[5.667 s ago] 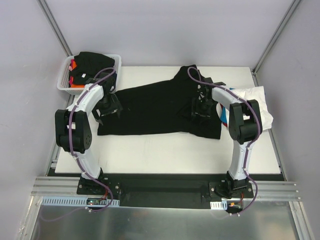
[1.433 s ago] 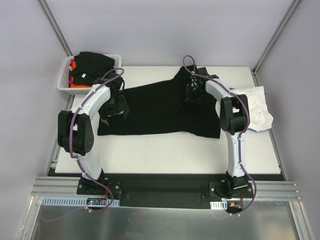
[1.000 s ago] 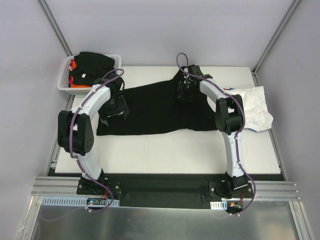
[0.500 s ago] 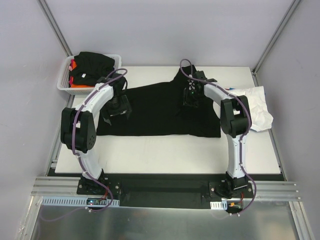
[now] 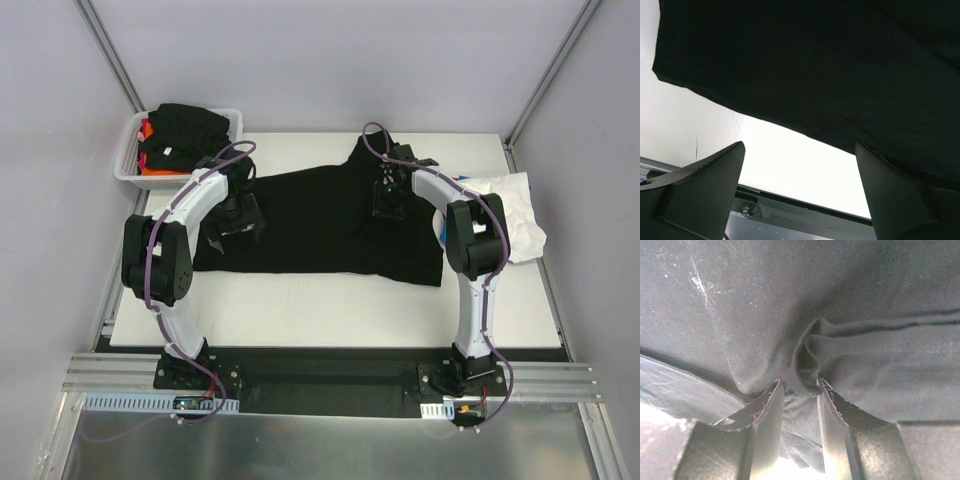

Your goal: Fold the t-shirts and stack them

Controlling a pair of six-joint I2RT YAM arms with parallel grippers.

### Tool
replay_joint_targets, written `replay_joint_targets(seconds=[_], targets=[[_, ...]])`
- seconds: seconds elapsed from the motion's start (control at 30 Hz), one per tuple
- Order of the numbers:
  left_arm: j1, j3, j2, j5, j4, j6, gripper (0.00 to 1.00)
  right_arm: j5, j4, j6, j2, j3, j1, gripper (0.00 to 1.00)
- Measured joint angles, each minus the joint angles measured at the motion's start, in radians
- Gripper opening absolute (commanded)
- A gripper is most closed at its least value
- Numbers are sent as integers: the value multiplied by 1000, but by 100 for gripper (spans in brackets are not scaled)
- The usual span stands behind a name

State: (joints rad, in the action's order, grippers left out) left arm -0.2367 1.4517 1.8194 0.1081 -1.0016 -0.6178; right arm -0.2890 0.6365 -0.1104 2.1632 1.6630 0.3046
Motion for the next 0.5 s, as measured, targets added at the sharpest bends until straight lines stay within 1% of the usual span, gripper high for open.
replay_joint_targets(seconds=[0.5], targets=[[0,0,0,-20,3,1,93,20,57,0,-25,124,0,36]])
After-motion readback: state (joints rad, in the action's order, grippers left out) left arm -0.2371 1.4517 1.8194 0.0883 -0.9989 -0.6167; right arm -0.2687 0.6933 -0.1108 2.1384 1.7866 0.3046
